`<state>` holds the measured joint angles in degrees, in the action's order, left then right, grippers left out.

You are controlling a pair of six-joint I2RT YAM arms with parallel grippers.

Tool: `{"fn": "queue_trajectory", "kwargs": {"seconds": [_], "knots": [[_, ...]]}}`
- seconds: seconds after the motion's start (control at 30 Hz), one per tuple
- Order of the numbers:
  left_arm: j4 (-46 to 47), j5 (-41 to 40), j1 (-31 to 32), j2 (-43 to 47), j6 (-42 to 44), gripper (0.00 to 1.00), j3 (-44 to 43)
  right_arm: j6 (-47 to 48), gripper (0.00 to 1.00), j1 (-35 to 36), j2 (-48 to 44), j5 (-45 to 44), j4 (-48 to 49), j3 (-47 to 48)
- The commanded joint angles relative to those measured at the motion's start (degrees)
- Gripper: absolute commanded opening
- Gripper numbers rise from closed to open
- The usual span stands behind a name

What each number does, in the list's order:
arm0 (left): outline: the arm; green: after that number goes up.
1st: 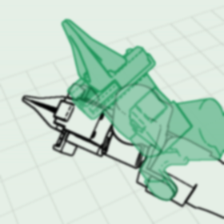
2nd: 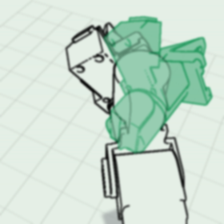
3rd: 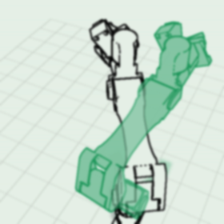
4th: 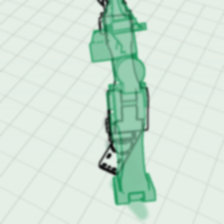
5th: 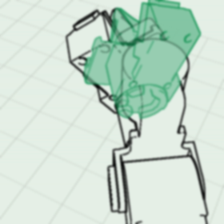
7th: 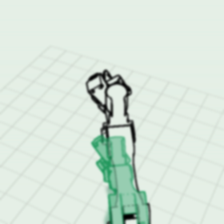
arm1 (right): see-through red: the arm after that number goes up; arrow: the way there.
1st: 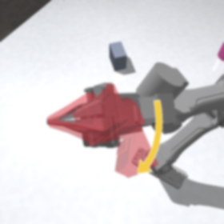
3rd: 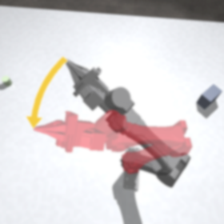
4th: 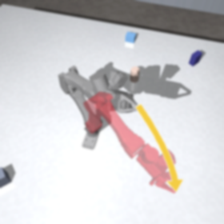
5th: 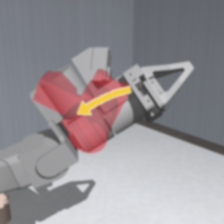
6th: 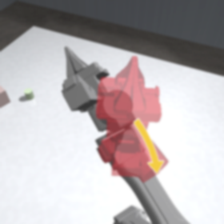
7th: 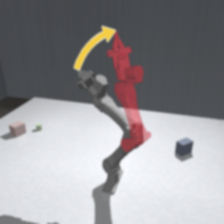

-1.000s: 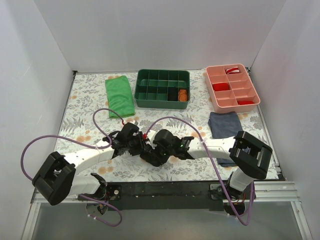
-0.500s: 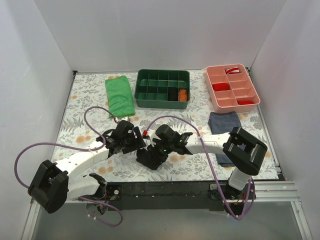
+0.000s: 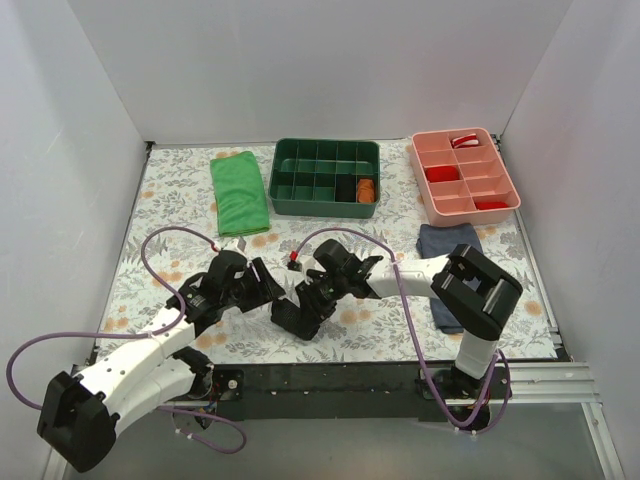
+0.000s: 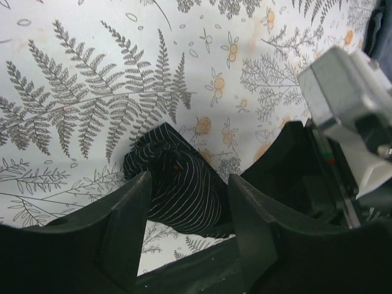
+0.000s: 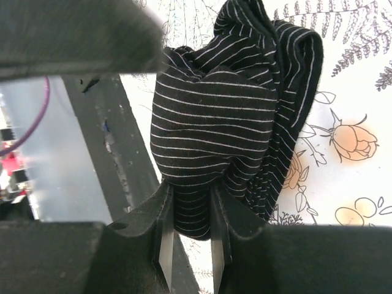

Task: Roll the underwear
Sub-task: Roll the underwear to the center of the board.

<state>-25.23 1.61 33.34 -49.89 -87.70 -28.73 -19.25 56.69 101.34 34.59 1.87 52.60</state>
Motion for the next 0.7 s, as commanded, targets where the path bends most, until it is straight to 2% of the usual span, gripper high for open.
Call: {"fn": "queue_trajectory", "kwargs": {"seconds": [0.0, 0.27, 0.3, 0.37, 0.67], "knots": [[1.1, 4.8, -0.1, 3.0, -1.0, 0.50, 2.2, -4.2, 0.15, -1.6, 2.6, 3.4, -2.4, 0.0], [3.9, 9.3, 0.1, 3.5, 1.3, 0.44, 2.8, -8.9, 0.15, -3.9, 4.3, 6.1, 1.6, -1.1], [4.3, 9.5, 0.2, 3.7, 1.5, 0.39, 2.9, -9.1, 0.15, -4.0, 4.7, 6.2, 1.6, -1.2], [4.3, 9.7, 0.3, 4.2, 1.8, 0.38, 2.8, -10.2, 0.15, -4.3, 5.0, 6.9, 2.5, -1.1], [4.3, 13.3, 1.6, 3.7, 1.7, 0.13, 3.9, -10.4, 0.15, -4.9, 6.2, 6.5, 1.8, -0.3]]}}
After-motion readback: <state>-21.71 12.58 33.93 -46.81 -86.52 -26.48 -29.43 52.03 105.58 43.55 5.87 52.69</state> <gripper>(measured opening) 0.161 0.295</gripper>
